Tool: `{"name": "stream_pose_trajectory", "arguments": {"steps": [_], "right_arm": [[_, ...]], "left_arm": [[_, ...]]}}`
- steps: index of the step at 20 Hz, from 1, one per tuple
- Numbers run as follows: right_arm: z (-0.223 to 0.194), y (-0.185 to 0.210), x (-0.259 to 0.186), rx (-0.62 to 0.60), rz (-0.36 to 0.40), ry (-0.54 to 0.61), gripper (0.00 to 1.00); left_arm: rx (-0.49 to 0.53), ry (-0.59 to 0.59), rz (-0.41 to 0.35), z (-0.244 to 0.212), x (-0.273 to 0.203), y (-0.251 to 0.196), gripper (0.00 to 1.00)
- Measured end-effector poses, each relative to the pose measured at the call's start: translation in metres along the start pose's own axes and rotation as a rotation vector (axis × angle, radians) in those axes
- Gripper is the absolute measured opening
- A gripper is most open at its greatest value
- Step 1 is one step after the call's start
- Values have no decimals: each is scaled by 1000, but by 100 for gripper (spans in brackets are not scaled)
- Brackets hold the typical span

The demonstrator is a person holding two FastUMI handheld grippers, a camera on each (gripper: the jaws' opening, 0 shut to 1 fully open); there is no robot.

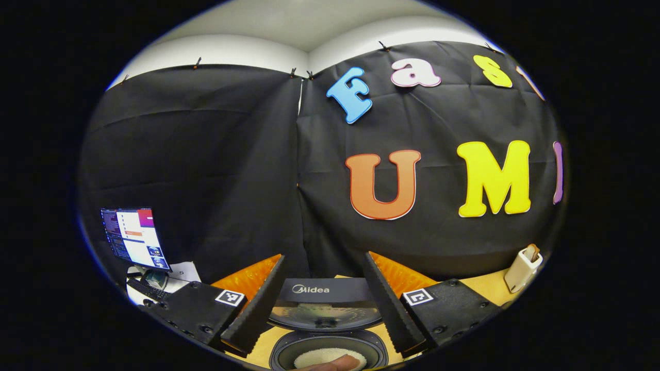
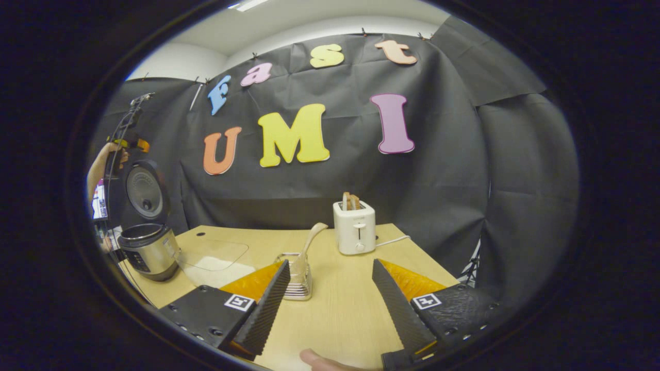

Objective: Close the left gripper, press the button to open the rice cooker; take a wooden spoon from the chopstick holder with the right hand, scoop a spoonful of rice and pour it into the rice cooker, then put the wooden spoon back into the chopstick holder.

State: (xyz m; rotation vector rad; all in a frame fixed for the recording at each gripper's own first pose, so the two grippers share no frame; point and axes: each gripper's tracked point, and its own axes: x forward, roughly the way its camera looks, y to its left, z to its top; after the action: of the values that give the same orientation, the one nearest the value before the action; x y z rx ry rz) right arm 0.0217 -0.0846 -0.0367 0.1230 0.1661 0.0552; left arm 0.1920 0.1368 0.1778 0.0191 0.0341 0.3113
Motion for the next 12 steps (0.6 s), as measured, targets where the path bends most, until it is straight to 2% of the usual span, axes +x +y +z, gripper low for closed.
{"name": "stream_pose_trajectory", "arguments": {"steps": [3,4,6,7,11,12], "right_arm": [[-7,5,6,-34,4,15,92],[-10,7,7,-43,3,23,95],[-16,12,8,-47,12,37,95],[-19,16,6,-48,21,46,92],[-18,25,0,-65,35,36,92],[-17,25,-4,-71,38,29,95]], "left_arm": [[10,25,-7,-10,19,-6,95],[13,50,2,-18,23,-5,95],[29,19,14,-13,25,-3,97],[29,22,18,-16,22,-3,96],[33,-4,17,-18,7,-3,96],[32,-17,15,-20,2,-4,96]]}}
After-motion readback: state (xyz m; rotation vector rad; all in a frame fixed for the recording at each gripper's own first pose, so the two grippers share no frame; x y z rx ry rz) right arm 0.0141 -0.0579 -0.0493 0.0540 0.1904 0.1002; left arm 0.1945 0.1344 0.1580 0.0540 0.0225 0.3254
